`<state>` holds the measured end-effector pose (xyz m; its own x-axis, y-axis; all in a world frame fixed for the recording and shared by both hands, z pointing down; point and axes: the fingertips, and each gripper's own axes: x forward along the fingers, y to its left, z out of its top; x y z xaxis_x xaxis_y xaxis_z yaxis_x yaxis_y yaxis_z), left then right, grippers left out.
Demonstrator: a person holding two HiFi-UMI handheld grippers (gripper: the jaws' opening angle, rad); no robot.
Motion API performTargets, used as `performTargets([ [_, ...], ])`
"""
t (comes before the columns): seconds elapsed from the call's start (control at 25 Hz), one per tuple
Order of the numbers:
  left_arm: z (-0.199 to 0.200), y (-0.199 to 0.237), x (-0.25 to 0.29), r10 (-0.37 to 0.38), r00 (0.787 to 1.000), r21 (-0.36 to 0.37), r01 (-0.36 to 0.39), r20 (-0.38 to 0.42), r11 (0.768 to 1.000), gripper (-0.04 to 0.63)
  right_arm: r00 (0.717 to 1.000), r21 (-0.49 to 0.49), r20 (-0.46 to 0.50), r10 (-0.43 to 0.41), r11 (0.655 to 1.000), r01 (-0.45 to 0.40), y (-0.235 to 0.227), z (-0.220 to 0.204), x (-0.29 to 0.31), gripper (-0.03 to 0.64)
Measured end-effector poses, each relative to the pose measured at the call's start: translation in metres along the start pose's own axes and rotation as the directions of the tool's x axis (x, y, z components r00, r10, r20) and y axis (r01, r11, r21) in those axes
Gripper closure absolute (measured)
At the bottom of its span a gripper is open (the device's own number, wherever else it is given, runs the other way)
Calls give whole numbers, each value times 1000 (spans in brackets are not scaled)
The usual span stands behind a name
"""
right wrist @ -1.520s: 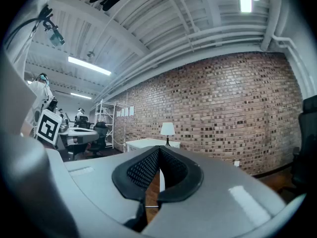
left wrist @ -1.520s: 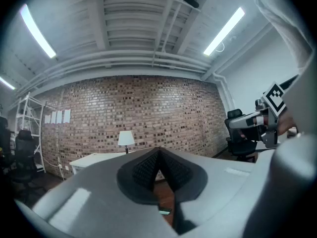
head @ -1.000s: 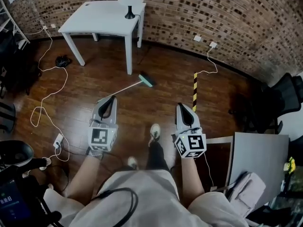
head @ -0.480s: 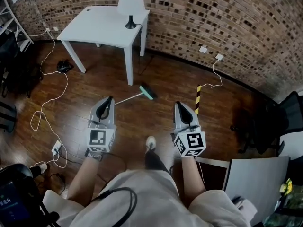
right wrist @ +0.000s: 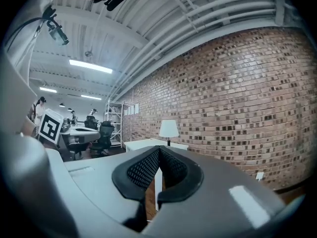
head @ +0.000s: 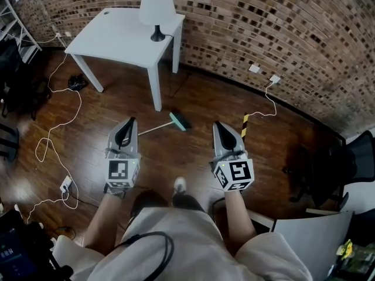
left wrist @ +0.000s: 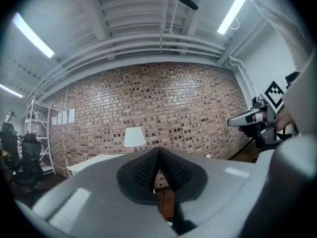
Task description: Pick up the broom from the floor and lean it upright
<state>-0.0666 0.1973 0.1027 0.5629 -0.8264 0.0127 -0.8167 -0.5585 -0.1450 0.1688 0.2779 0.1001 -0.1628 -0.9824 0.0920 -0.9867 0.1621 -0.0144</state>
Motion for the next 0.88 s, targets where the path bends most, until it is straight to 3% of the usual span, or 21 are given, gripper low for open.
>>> performTargets([
  [0.28, -6, 23, 37, -35, 999, 7, 35, -3, 999, 594, 999, 47, -1, -53, 997, 53, -13, -2, 36, 604],
  [0.52, -14, 55, 56, -71, 997, 15, 71, -14, 997, 594, 998, 24, -1, -70, 997, 70, 1, 1, 72, 604],
  [0.88, -42, 102, 69, -14, 999, -16, 13, -51, 1000, 594, 1000, 76, -17, -8, 997, 9, 14, -8, 127, 604],
])
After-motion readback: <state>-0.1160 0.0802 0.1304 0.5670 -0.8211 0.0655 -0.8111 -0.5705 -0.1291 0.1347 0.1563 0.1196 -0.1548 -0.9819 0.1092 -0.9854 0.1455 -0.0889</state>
